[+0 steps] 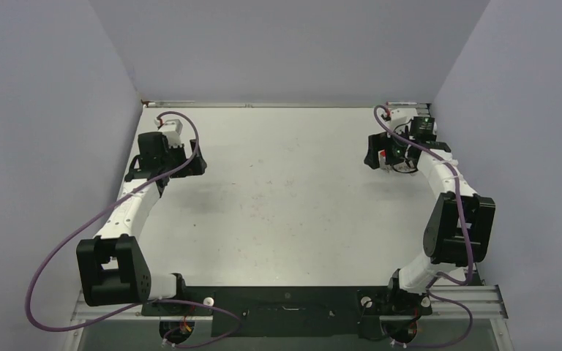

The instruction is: Remove the keys from the keyring

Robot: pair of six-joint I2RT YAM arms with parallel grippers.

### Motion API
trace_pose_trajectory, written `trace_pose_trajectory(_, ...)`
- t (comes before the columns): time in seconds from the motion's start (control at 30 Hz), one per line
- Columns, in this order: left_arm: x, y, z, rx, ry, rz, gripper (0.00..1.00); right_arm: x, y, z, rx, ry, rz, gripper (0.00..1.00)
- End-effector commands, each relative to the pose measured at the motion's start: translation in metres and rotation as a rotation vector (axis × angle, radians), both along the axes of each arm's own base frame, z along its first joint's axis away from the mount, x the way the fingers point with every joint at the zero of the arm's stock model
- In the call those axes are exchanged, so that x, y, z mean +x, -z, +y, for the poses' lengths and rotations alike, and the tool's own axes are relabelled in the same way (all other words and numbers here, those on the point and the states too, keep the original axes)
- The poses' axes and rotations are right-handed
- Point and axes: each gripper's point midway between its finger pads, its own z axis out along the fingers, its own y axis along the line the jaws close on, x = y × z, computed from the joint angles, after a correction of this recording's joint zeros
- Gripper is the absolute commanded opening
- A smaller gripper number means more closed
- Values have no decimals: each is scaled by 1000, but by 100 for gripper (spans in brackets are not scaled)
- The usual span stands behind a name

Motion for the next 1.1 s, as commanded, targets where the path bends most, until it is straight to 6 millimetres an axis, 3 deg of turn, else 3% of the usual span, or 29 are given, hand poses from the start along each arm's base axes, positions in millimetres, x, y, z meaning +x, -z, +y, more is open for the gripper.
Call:
trace_pose_trajectory(0.0, 2, -22, -7, -3, 59, -75, 96, 12, 11, -24, -123, 42, 13, 90)
trace_pose_trajectory(0.4, -8, -20, -20, -22, 143, -93, 96, 68, 52, -59, -274, 59, 161, 90)
trace_pose_trajectory(0.6, -6, -19, -18, -16, 134, -96, 96, 83, 78, -54, -233, 55, 242, 90)
trace_pose_trajectory(0.87, -3, -20, -17, -11, 134, -81, 96, 58, 109, -5, -152, 5, 338, 90)
trace_pose_trajectory(0.97, -3, -20, -17, -10, 136, -79, 96, 38, 115, 34, -77, -46, 388, 90)
trace_pose_trajectory(1.07, -3, -18, -18, -8, 141, -74, 96, 9, 113, 91, 35, -118, 424, 90)
